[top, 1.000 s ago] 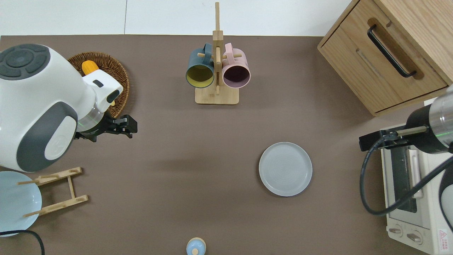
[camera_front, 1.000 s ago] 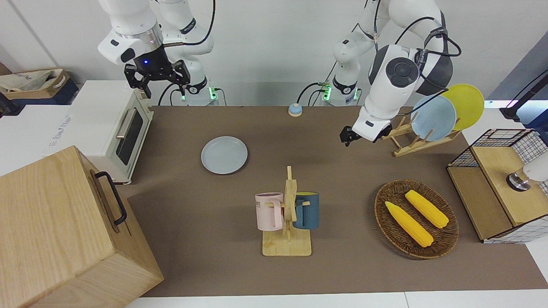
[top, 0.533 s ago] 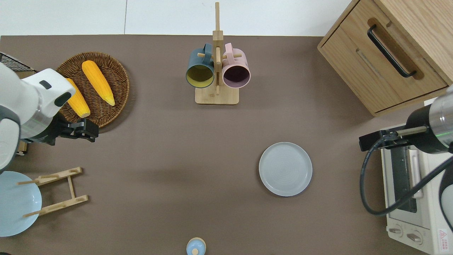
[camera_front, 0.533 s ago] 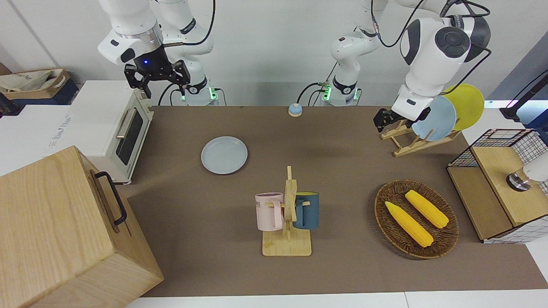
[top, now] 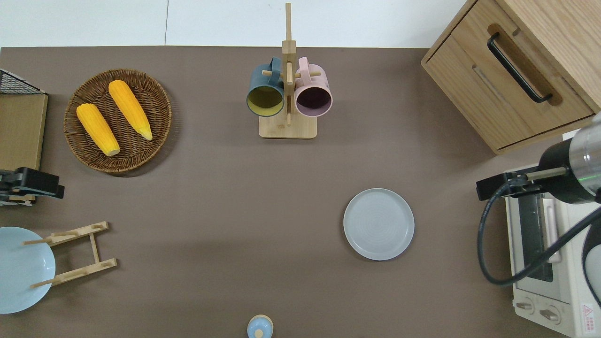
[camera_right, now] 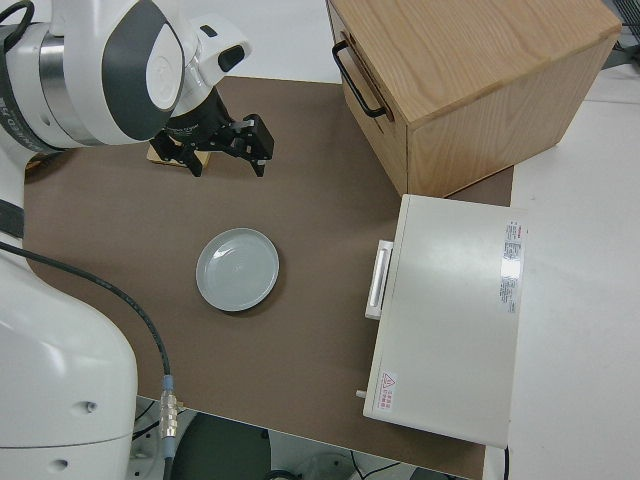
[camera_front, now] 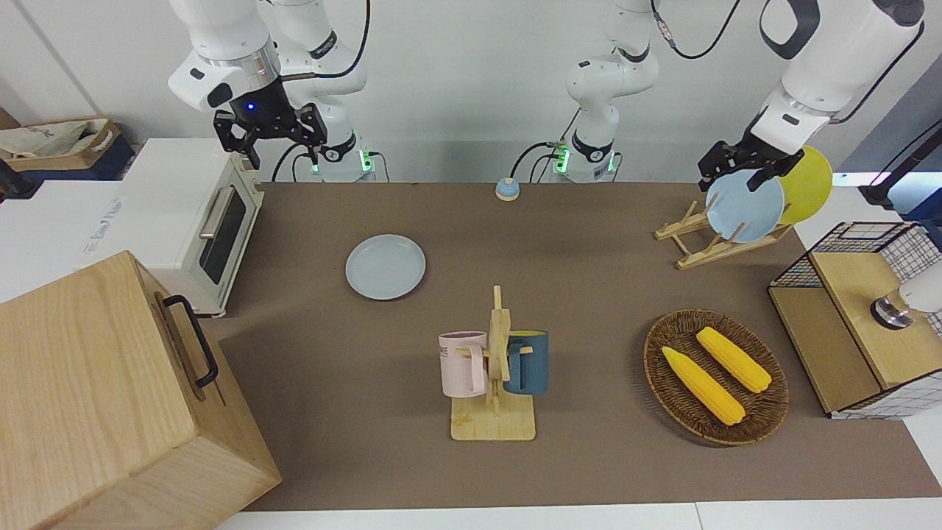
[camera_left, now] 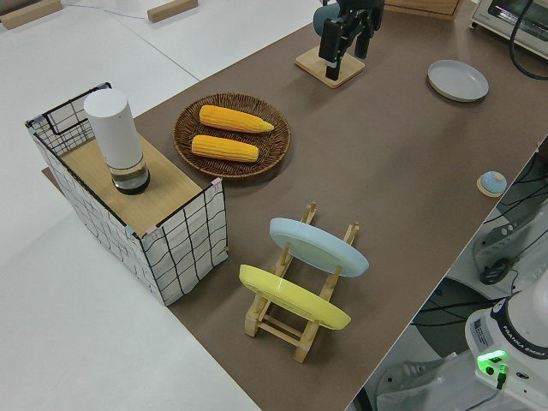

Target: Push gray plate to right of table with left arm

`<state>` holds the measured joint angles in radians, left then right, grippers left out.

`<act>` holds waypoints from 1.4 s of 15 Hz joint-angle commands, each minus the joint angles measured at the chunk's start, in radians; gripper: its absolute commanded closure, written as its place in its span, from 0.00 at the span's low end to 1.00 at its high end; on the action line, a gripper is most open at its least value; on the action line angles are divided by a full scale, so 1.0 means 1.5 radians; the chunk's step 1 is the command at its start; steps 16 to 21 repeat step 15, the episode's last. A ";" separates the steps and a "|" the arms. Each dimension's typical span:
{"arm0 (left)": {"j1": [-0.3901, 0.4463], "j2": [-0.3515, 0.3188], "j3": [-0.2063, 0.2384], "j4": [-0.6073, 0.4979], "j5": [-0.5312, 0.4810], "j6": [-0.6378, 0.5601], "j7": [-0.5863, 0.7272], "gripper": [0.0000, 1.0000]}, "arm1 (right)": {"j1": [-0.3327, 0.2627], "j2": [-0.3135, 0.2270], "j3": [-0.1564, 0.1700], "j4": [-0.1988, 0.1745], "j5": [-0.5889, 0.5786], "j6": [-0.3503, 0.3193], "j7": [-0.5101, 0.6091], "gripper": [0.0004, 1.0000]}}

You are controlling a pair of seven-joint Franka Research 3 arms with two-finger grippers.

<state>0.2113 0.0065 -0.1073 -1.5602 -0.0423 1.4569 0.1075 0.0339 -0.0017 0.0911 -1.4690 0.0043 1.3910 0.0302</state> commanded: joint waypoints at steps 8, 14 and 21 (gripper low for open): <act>-0.142 -0.010 0.140 0.045 -0.005 -0.043 0.072 0.01 | -0.007 -0.005 0.004 0.000 0.005 -0.008 -0.001 0.02; -0.174 -0.019 0.177 0.045 -0.006 -0.043 0.073 0.01 | -0.007 -0.005 0.004 0.000 0.005 -0.008 -0.002 0.02; -0.174 -0.019 0.176 0.045 -0.006 -0.043 0.071 0.01 | -0.007 -0.005 0.004 0.001 0.005 -0.008 -0.002 0.02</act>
